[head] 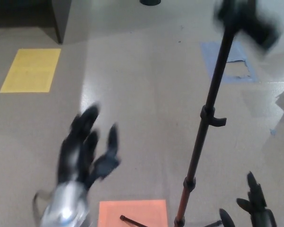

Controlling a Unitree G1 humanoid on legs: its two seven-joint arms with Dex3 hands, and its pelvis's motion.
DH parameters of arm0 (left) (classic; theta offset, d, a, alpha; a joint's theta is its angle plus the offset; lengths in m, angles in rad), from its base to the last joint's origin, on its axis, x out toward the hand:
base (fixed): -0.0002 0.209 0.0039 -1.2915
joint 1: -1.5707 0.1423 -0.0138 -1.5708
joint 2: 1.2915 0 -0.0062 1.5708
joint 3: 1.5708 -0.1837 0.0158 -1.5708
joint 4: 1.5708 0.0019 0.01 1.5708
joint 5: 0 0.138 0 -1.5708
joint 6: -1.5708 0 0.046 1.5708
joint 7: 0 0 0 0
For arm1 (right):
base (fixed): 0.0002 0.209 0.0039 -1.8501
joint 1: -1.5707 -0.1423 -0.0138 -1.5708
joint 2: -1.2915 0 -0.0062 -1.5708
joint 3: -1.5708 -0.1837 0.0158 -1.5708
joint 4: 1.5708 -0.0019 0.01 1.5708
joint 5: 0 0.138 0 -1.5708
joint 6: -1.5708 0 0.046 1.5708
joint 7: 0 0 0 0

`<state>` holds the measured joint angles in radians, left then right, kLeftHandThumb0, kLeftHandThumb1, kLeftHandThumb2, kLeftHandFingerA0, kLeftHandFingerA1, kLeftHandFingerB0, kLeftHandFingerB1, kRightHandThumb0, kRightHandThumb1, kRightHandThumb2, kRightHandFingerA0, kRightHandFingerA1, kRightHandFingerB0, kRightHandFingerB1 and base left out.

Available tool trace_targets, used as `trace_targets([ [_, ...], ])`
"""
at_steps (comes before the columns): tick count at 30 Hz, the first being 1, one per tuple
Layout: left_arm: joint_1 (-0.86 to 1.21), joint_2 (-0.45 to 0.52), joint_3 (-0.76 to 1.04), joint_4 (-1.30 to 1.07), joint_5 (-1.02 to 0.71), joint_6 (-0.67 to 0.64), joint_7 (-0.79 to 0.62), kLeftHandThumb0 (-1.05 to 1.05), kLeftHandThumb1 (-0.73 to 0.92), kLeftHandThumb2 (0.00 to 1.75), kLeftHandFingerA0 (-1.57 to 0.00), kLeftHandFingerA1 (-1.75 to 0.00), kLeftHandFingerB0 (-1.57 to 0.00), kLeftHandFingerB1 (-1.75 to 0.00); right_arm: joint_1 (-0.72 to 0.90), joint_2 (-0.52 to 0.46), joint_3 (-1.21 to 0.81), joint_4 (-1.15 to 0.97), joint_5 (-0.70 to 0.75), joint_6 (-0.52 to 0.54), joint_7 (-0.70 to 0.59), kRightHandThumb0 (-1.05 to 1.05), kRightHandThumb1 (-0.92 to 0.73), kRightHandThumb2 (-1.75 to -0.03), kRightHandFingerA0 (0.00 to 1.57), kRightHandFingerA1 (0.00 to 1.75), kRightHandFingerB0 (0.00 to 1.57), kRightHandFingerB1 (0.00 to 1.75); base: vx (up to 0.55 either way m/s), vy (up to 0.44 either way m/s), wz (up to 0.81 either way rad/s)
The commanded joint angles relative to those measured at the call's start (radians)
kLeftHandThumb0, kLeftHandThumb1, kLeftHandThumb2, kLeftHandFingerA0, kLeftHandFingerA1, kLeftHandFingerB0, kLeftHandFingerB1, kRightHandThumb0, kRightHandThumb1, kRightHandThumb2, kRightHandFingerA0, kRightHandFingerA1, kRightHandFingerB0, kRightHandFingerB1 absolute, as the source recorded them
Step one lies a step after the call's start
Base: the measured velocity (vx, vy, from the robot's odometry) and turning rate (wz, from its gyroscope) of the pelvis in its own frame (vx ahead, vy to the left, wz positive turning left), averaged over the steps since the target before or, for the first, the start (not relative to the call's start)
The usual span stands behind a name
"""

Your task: A phone stand is kept on the floor and the robot uses both its hands to grab it and uses its left hand to extend the phone stand by pulling it upwards

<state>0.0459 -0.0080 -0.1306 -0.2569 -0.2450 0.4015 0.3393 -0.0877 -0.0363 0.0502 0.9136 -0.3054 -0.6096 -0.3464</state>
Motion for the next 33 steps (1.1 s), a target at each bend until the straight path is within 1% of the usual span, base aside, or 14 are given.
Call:
trace_targets([
  [1,0.778,0.140,0.354,0.168,0.066,-0.921,-0.298,-0.88,0.80,0.65,-0.19,-0.28,-0.23,-0.28,0.293,-0.234,-0.018,-0.287,-0.035,-0.169,0.080,-1.05,-0.82,-0.80,0.00,0.47,0.00,0.00,0.00,0.000,0.00],
  [3,0.774,0.106,0.378,0.159,0.009,-0.870,-0.324,-0.90,0.80,0.65,-0.18,-0.28,-0.22,-0.28,0.273,-0.240,-0.019,-0.267,-0.025,-0.187,0.082,-1.05,-0.81,-0.78,0.00,0.44,0.00,0.00,0.00,0.000,0.00],
  [4,0.772,0.099,0.378,0.152,0.005,-0.863,-0.322,-0.39,0.33,0.99,0.00,-0.48,-0.01,-0.46,0.270,-0.247,-0.021,-0.270,-0.025,-0.182,0.084,-1.05,-0.81,-0.83,0.00,0.44,0.00,0.00,0.00,0.000,0.00],
  [5,0.768,0.097,0.375,0.163,0.012,-0.875,-0.316,-0.39,0.33,0.99,0.00,-0.48,-0.01,-0.46,0.272,-0.255,-0.023,-0.276,-0.031,-0.173,0.080,-1.05,-0.81,-0.83,0.00,0.44,0.00,0.00,0.00,0.000,0.00],
  [6,0.768,0.100,0.373,0.162,0.023,-0.880,-0.308,-0.92,0.81,0.66,-0.18,-0.28,-0.21,-0.28,0.276,-0.256,-0.024,-0.276,-0.028,-0.170,0.080,-1.05,-0.79,-0.85,0.00,0.42,0.00,0.00,0.00,0.000,0.00],
  [10,0.764,0.112,0.361,0.145,0.036,-0.867,-0.316,-0.92,0.81,0.66,-0.22,-0.29,-0.23,-0.29,0.270,-0.239,-0.032,-0.266,0.031,-0.160,0.112,-1.05,-0.81,-0.78,0.00,0.42,0.00,0.00,0.00,0.000,0.00],
  [11,0.751,0.120,0.363,0.130,0.037,-0.853,-0.319,-0.94,0.82,0.66,-0.21,-0.29,-0.24,-0.29,0.262,-0.231,-0.033,-0.261,0.032,-0.157,0.105,-1.05,-0.78,-0.74,0.00,0.47,0.00,0.04,0.00,0.000,0.00],
  [15,0.716,0.118,0.382,0.118,0.003,-0.825,-0.346,-0.92,0.80,0.65,-0.20,-0.29,-0.24,-0.29,0.244,-0.218,-0.030,-0.245,0.030,-0.156,0.093,-1.05,-0.77,-0.74,0.00,0.49,0.00,0.04,0.00,0.000,0.00],
  [16,0.687,0.127,0.391,0.151,0.007,-0.850,-0.347,-0.90,0.80,0.65,-0.19,-0.29,-0.24,-0.29,0.226,-0.207,-0.030,-0.231,0.043,-0.152,0.100,-1.05,-0.76,-0.74,0.00,0.55,0.00,0.09,0.00,0.000,0.00],
  [20,0.674,0.121,0.400,0.173,0.007,-0.877,-0.353,-0.89,0.81,0.65,-0.19,-0.29,-0.25,-0.29,0.212,-0.203,-0.027,-0.237,0.046,-0.131,0.114,-1.05,-0.77,-0.75,0.00,0.57,0.00,0.09,0.00,0.000,0.00],
  [28,0.679,0.111,0.404,0.184,0.002,-0.890,-0.377,-0.91,0.80,0.65,-0.19,-0.29,-0.24,-0.29,0.229,-0.211,-0.025,-0.260,0.030,-0.117,0.117,-1.05,-0.79,-0.79,0.00,0.51,0.00,0.07,0.00,0.000,0.00],
  [30,0.675,0.109,0.406,0.194,-0.009,-0.900,-0.392,-0.90,0.81,0.65,-0.20,-0.29,-0.24,-0.30,0.231,-0.214,-0.023,-0.264,0.018,-0.116,0.109,-1.05,-0.77,-0.75,0.00,0.52,0.00,0.08,0.00,0.000,0.00],
  [32,0.672,0.117,0.403,0.195,-0.004,-0.897,-0.400,-0.90,0.81,0.66,-0.21,-0.28,-0.23,-0.29,0.236,-0.213,-0.026,-0.271,0.023,-0.113,0.111,-1.05,-0.81,-0.81,0.00,0.52,0.00,0.09,0.00,0.000,0.00],
  [33,0.680,0.119,0.399,0.183,-0.010,-0.889,-0.413,-0.91,0.82,0.66,-0.20,-0.28,-0.22,-0.28,0.243,-0.211,-0.026,-0.288,0.035,-0.102,0.127,-1.05,-0.76,-0.75,0.00,0.52,0.00,0.09,0.00,0.000,0.00],
])
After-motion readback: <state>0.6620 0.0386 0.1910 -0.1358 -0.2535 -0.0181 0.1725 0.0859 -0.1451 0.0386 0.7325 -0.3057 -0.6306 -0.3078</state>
